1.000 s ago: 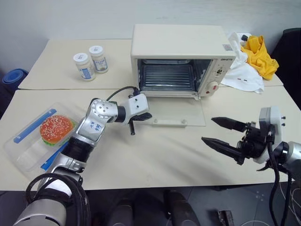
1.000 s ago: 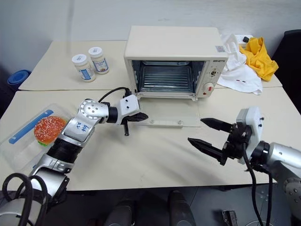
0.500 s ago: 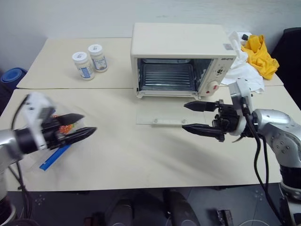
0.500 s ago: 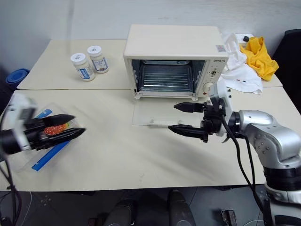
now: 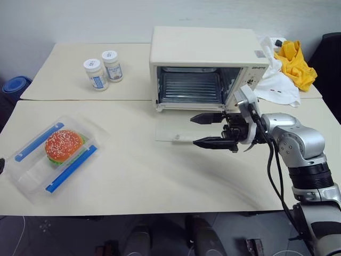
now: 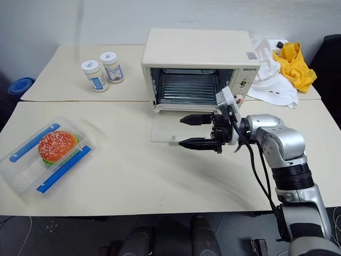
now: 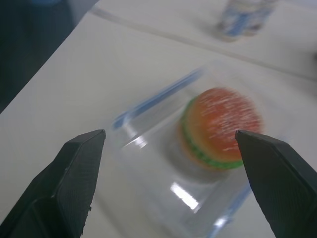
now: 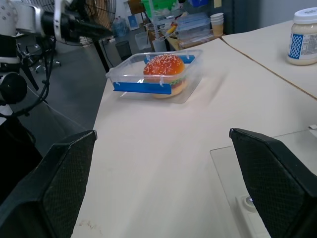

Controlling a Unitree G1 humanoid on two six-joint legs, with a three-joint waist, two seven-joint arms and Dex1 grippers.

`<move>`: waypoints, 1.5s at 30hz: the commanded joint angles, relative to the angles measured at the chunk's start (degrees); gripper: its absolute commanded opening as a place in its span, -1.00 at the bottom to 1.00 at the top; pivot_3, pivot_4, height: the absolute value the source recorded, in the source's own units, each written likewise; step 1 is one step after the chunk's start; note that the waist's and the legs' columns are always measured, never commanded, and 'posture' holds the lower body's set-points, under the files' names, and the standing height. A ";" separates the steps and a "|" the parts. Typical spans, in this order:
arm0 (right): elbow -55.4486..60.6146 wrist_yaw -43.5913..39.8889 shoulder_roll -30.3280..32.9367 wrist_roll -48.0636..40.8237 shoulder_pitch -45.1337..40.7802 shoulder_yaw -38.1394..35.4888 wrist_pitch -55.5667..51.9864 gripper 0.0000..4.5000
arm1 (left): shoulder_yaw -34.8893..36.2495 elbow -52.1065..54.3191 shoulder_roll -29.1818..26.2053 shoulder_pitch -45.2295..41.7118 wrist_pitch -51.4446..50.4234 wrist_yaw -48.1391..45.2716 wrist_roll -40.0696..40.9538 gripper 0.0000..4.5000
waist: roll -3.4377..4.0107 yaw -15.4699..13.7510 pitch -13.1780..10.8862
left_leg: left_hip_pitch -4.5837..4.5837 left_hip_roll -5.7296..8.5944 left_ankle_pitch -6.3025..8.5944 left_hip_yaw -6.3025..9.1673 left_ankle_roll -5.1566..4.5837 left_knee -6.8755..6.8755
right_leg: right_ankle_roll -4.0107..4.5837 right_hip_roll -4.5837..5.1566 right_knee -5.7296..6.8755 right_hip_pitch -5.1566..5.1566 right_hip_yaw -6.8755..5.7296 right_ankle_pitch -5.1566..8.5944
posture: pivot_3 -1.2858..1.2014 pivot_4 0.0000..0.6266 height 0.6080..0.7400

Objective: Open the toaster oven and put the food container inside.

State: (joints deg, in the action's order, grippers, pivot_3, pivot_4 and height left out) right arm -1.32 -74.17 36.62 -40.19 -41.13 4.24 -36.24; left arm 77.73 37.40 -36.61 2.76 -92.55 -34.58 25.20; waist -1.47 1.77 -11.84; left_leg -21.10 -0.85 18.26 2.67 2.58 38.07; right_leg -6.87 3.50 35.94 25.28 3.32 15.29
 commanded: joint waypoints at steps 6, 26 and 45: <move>3.33 0.21 0.58 -0.55 0.68 -2.27 -1.47 1.00 | -5.24 -0.36 7.63 -9.04 0.05 17.21 -1.98 0.98 | -0.15 -0.06 0.09 | -0.04 0.00 0.03 0.04 0.29 0.01 | -0.01 0.02 0.00 0.01 -0.03 -0.01 | 0.03 -0.52 1.00; 15.00 5.89 4.30 -4.86 7.62 -8.99 -6.18 1.00 | -14.37 -18.52 2.42 -19.07 0.05 43.03 15.44 -0.40 | -0.28 -0.15 0.16 | -0.08 0.02 0.07 0.02 0.43 0.03 | -0.03 0.04 0.01 0.05 0.00 -0.02 | 0.03 -0.52 1.00; 27.89 16.36 11.68 -10.72 21.69 -24.55 -9.37 1.00 | -51.86 -37.17 -5.46 -47.34 0.05 51.89 41.64 -0.99 | -0.39 -1.61 0.21 | -0.13 0.10 0.06 0.00 0.44 0.07 | -0.12 0.07 -0.02 0.04 0.03 -0.07 | 0.03 -0.52 1.00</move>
State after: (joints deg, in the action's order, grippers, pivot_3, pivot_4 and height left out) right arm 24.37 -58.83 47.47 -49.85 -19.69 -17.93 -46.90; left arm 28.59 0.43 -42.46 -41.91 -93.04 15.86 64.76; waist -1.86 0.15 -11.63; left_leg -21.23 -0.75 18.31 2.66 3.03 38.14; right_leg -6.98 3.57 35.91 25.33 3.35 15.23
